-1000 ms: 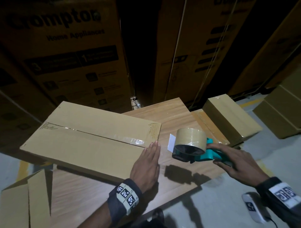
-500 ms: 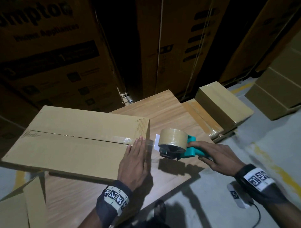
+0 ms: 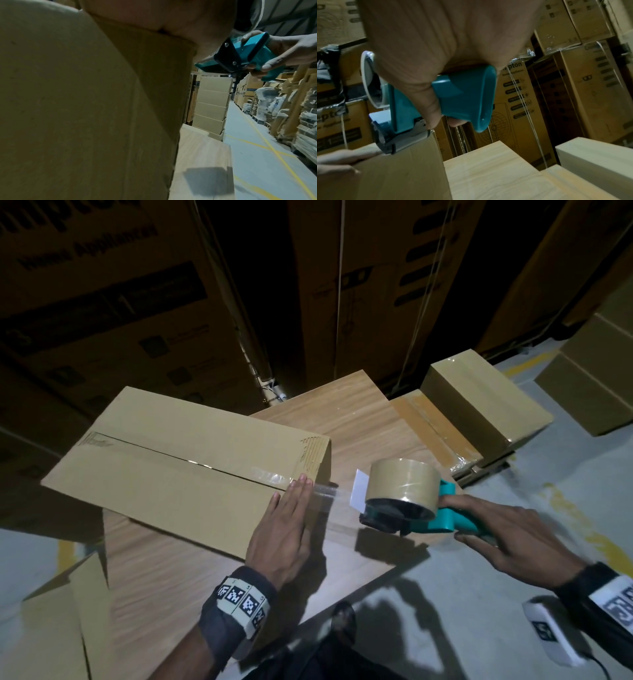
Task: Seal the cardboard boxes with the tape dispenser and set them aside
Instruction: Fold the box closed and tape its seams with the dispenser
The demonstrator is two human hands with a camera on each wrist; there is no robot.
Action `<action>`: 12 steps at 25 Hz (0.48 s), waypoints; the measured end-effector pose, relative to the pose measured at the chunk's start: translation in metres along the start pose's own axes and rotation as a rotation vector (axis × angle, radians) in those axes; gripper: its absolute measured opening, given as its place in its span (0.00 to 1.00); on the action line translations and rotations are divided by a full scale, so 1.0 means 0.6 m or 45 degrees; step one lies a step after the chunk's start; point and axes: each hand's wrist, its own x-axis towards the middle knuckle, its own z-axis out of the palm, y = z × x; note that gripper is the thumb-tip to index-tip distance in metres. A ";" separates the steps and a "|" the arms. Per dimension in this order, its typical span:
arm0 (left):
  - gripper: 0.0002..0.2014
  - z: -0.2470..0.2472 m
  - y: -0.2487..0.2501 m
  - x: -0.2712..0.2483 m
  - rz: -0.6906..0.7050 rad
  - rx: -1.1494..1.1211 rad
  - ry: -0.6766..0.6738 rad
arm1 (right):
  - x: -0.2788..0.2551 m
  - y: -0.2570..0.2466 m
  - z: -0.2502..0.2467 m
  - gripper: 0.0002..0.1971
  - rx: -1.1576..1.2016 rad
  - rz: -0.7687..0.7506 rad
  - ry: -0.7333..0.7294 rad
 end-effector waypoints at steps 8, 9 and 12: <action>0.41 0.003 -0.001 0.002 -0.001 0.033 0.009 | 0.054 0.000 0.202 0.34 0.116 0.159 -0.124; 0.41 0.003 0.000 0.001 -0.002 0.035 0.013 | 0.065 -0.006 0.228 0.34 0.158 0.172 -0.142; 0.38 0.000 0.003 0.001 -0.015 0.030 0.014 | 0.091 -0.024 0.268 0.32 0.303 0.125 -0.121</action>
